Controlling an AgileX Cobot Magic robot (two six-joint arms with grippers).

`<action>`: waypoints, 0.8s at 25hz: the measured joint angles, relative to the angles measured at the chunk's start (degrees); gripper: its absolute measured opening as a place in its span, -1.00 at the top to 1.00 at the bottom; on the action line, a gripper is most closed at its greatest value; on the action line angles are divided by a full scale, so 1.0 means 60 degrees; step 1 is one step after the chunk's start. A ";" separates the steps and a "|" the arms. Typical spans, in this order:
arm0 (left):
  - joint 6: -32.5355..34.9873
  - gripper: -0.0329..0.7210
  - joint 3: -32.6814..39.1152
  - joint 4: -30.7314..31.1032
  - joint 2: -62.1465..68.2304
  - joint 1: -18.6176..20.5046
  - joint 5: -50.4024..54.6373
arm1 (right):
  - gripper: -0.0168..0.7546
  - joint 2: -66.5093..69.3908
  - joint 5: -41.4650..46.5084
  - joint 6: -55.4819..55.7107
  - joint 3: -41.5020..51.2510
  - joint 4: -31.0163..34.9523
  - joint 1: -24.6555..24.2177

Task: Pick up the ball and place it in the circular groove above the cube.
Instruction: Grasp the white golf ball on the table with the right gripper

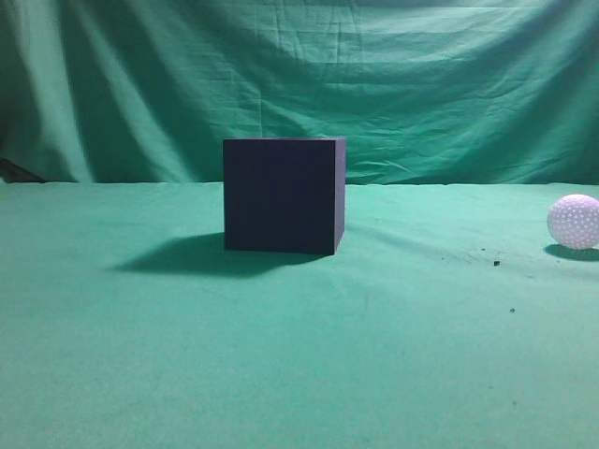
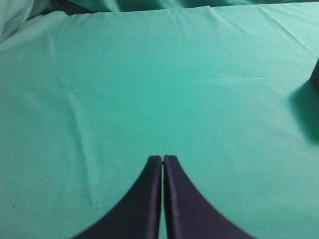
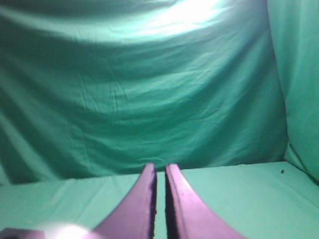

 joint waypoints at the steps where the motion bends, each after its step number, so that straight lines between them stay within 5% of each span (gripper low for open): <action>1: 0.0000 0.91 0.0000 0.0000 0.0000 0.0000 0.0000 | 0.96 0.0000 0.0401 -0.0205 -0.0186 0.0015 0.0000; 9: 0.0000 0.91 0.0000 0.0000 0.0000 0.0000 0.0000 | 0.96 0.2773 0.3462 -0.0531 -0.2537 0.0125 0.0000; 16: 0.0000 0.91 0.0000 0.0000 0.0000 0.0000 0.0000 | 0.96 0.4908 0.3693 -0.0355 -0.3393 0.0571 0.0000; 20: 0.0000 0.91 0.0000 0.0000 0.0000 0.0000 0.0000 | 0.96 0.6358 0.4990 -0.1344 -0.4630 0.0599 0.0000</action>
